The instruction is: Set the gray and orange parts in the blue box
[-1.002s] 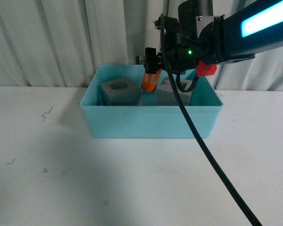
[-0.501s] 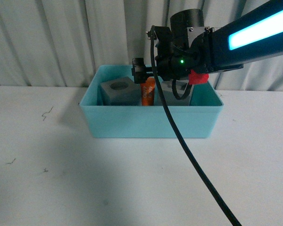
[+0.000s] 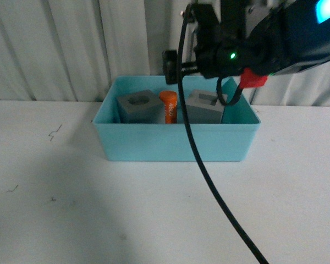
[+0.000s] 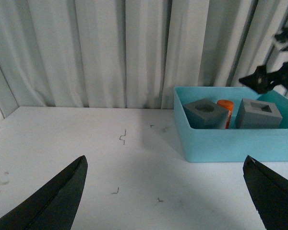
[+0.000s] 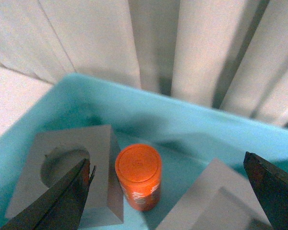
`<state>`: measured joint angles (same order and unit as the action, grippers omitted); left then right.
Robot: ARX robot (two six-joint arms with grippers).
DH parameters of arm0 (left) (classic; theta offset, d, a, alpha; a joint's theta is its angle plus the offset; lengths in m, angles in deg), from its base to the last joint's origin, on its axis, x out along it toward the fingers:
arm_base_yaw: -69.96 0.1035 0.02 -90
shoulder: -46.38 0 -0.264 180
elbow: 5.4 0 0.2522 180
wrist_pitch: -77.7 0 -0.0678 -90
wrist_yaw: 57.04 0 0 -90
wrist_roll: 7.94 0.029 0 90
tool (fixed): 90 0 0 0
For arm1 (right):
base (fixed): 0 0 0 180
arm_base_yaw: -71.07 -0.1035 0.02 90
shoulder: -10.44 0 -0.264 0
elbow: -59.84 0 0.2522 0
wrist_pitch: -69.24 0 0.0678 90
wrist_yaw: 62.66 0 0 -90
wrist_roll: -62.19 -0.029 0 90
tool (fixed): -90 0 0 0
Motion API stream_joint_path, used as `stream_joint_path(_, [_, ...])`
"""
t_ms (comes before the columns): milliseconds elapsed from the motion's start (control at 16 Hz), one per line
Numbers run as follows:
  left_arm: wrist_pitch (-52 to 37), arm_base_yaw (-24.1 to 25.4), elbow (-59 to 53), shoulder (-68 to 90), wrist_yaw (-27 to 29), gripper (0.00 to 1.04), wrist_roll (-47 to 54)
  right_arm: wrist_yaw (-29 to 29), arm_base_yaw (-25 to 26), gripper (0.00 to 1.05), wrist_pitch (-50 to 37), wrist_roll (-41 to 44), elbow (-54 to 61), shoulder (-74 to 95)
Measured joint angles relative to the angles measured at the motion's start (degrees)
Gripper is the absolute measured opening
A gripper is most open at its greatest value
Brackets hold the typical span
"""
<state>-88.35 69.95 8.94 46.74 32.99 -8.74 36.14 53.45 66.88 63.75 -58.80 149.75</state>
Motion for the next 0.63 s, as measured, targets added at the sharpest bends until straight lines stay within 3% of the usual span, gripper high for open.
stream_joint_path(188, [0.02,0.0,0.0,0.0,-0.02,0.98,0.0,-0.72,0.46,0.98,-6.38,3.61,11.56,-11.13])
stream_joint_path(376, [0.02,0.0,0.0,0.0,0.0,0.98,0.0,-10.29,1.53,0.98,-16.04,6.56,42.86,-39.98])
stream_joint_path(501, [0.02,0.0,0.0,0.0,0.0,0.98,0.0,-20.48,-0.24,0.98,-11.72,1.73,65.83,-57.7])
stream_joint_path(626, [0.0,0.0,0.0,0.0,0.0,0.98,0.0,-23.85,-3.32,0.98,-8.09,-5.05,82.14,-70.75])
